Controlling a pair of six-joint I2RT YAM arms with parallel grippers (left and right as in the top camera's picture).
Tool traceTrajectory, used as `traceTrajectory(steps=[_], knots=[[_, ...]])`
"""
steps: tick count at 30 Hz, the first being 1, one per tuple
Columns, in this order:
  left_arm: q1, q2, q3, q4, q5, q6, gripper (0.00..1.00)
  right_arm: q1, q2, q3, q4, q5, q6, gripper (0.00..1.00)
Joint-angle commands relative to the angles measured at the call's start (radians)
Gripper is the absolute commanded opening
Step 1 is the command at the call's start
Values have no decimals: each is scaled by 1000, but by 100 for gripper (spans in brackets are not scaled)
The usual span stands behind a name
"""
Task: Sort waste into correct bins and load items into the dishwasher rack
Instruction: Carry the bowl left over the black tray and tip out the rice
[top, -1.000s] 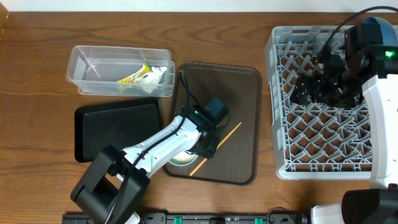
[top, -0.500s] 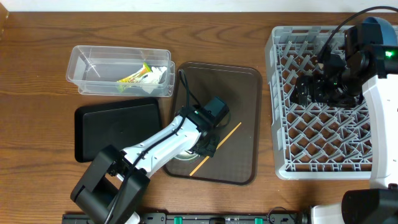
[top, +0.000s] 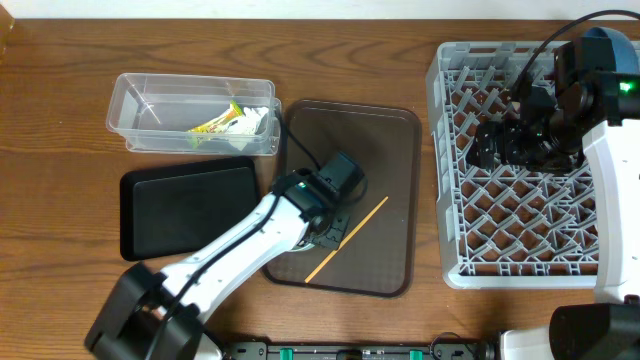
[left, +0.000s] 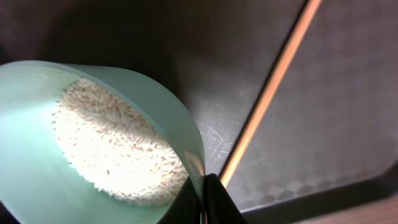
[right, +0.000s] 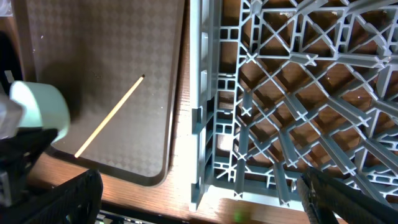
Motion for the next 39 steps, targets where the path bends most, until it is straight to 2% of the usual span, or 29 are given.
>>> traceTrajectory(steps=[1,8,12,19,28,34,39], knots=[[24,-80,18,-12,-16,7,6,8,-10,2,0,-4,8,99],[150,-224,18,-35,-3,10,6,8,-10,2,0,-4,8,99],[282,-276,18,-38,55,36,6,8,-10,2,0,-4,8,99],[601,-271,13,-37,340,163,6,8,-10,2,0,-4,8,99],[1000,-225,-53,-29,797,325,6,8,-10,2,0,-4,8,99],[1129,-126,-99,-4,1061,415,6,8,-10,2,0,-4,8,99],[1182,-2,-109,-6,1181,441,6,8,-10,2,0,-4,8,99]])
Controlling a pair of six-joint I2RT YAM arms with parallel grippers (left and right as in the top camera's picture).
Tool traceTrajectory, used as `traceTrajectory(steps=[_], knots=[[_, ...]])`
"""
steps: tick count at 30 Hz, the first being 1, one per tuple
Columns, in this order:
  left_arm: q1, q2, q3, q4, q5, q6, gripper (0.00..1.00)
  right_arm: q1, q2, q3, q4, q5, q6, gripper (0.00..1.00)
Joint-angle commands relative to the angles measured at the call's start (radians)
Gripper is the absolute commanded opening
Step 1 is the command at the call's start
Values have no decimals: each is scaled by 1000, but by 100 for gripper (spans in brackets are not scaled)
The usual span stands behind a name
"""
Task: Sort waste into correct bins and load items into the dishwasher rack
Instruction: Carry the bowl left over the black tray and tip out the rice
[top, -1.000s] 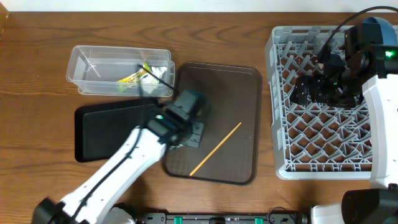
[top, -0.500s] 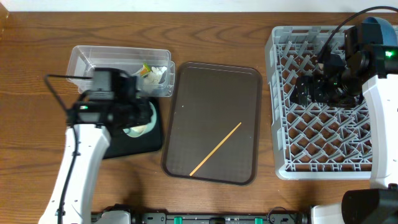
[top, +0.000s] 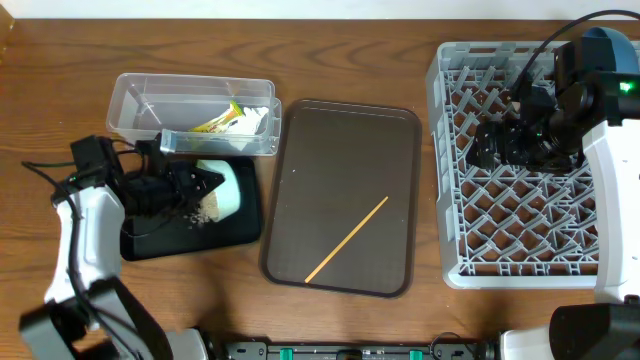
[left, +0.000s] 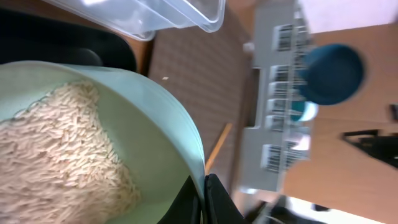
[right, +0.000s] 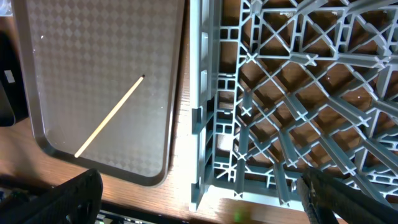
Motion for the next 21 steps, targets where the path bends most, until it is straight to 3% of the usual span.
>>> traceTrajectory(steps=[1,11,21], knots=[[35,75,-8,0,185,52,6,8,-10,2,0,-4,8,99],[131,243,-8,0,467,52,6,8,-10,2,0,-4,8,99],[195,247,-8,0,480,-12,6,8,-10,2,0,-4,8,99]])
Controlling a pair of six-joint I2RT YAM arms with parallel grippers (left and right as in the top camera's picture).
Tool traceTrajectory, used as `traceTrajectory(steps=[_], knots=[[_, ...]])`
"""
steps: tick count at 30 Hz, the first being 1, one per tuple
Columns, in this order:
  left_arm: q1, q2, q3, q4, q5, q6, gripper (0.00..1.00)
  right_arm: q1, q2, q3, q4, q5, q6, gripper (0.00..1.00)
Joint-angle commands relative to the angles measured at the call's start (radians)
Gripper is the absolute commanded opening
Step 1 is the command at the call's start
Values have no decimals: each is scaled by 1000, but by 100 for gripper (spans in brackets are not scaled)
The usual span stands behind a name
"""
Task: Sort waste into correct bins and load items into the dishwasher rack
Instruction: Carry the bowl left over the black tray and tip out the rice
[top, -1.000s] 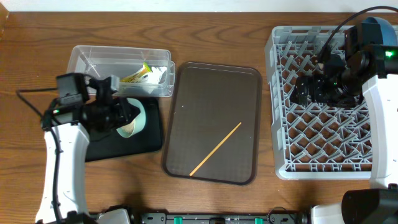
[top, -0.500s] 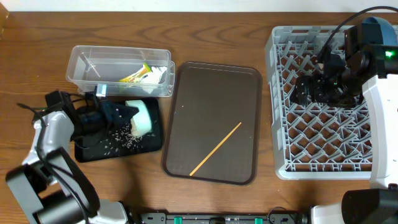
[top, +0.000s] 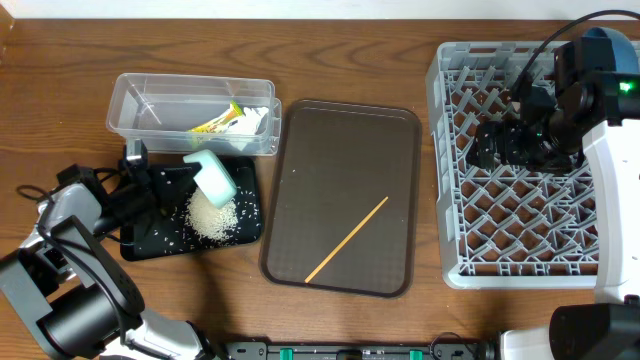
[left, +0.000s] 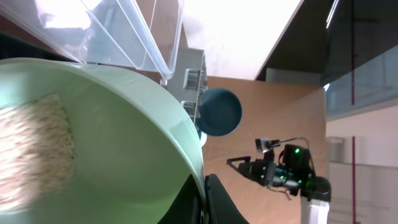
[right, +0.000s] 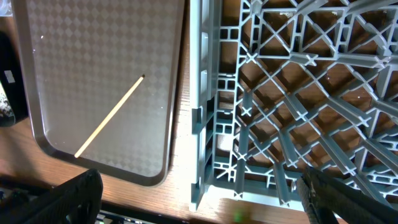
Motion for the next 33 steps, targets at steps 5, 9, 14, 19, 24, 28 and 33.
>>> traceTrajectory(steps=[5,9,14,19,24,28,33], knots=[[13,2,-4,0,48,-74,6,8,-10,2,0,-4,8,99],[13,2,-4,0,48,-177,6,8,-10,2,0,-4,8,99],[13,2,-4,2,46,-312,7,8,-10,2,0,-4,8,99],[13,2,-4,23,-116,-332,6,8,-10,2,0,-4,8,99],[13,2,-4,55,51,-241,6,8,-10,2,0,-4,8,99],[14,0,-2,90,-43,-236,6,8,-10,2,0,-4,9,99],[5,-2,-2,61,48,-240,6,8,-10,2,0,-4,8,99]])
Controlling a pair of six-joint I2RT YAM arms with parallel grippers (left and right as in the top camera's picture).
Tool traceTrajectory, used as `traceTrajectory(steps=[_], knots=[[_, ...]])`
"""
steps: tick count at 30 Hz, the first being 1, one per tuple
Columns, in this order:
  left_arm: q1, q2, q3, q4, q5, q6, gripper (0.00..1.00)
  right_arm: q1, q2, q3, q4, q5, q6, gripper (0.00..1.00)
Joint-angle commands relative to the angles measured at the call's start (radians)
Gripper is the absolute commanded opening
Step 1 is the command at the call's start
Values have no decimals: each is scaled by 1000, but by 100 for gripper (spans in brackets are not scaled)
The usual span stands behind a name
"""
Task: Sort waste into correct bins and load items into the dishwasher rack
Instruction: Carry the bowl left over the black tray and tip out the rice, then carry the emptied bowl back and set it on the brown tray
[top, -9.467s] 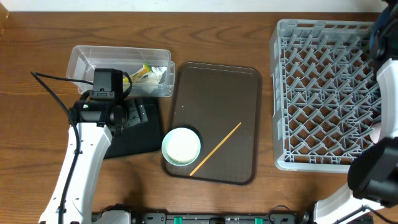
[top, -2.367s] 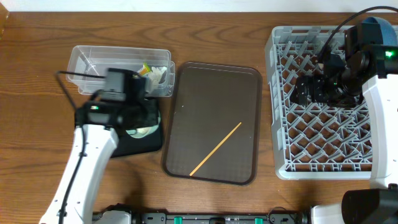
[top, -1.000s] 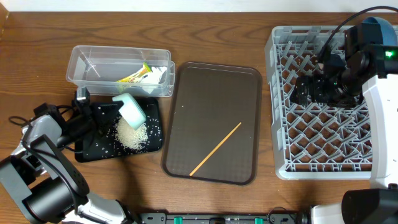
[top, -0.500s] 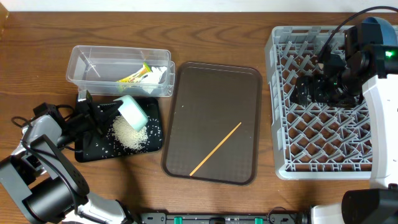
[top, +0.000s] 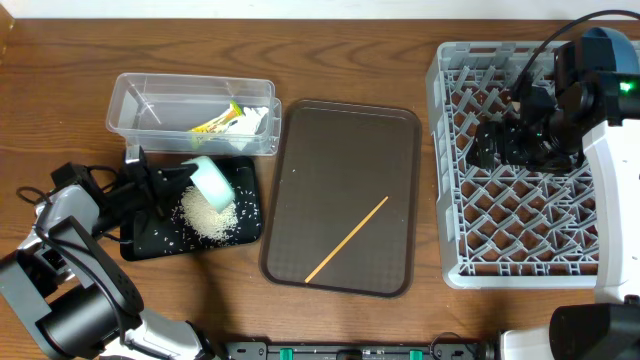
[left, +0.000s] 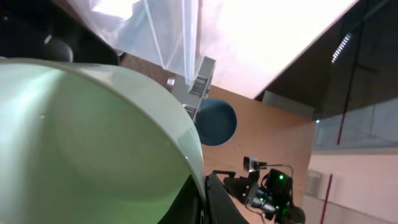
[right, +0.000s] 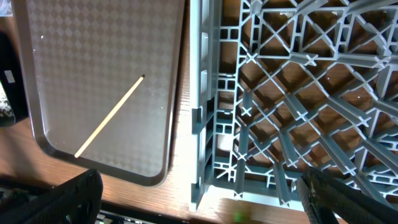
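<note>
A mint-green bowl (top: 212, 180) hangs tipped on its side over the black tray (top: 140, 238), with my left gripper (top: 185, 178) shut on its rim. In the left wrist view the bowl's inside (left: 93, 137) shows no rice, and the gripper (left: 202, 202) pinches its edge. A pile of white rice (top: 205, 212) lies on the black tray. A wooden stick (top: 347, 239) lies on the brown tray (top: 340, 125). My right gripper (right: 199, 199) stands open over the grey dishwasher rack (top: 530, 235), holding nothing.
A clear plastic bin (top: 195, 115) with wrappers in it stands behind the black tray. Loose rice grains are scattered over the black tray. The rack's near-left corner (right: 205, 155) sits close beside the brown tray's right edge.
The bowl has tipped a little further and its inside no longer shows rice. The rice pile on the black tray lies slightly more to the left. The right arm has not moved.
My left gripper held the bowl full of rice on the brown tray beside the stick. Then the bowl was over the black tray, tilted, with some rice out. Then a pile lay on the tray, and now the bowl looks empty.
</note>
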Motion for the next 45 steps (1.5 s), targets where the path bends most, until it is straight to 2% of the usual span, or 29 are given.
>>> traceTrajectory(steps=[1,7,14,18,25,31,36,41,45], knots=[[-6,-3,1,-14,100,45,6,8,-10,2,0,-4,8,99],[-6,-58,1,-11,63,63,6,8,-10,2,0,-4,9,99],[-60,-296,2,-17,-248,63,6,8,-10,2,0,-4,8,99],[-164,-456,3,1,-391,64,6,8,-10,2,0,-4,8,99],[-479,-612,3,108,-682,58,6,8,-10,2,0,-4,8,99],[-798,-558,3,236,-958,60,6,8,-10,2,0,-4,8,99],[-998,-445,3,378,-1063,60,6,8,-10,2,0,-4,8,99],[-1127,-300,3,467,-1146,60,6,8,-10,2,0,-4,8,99],[-1180,-196,3,505,-1171,67,6,8,-10,2,0,-4,8,99]])
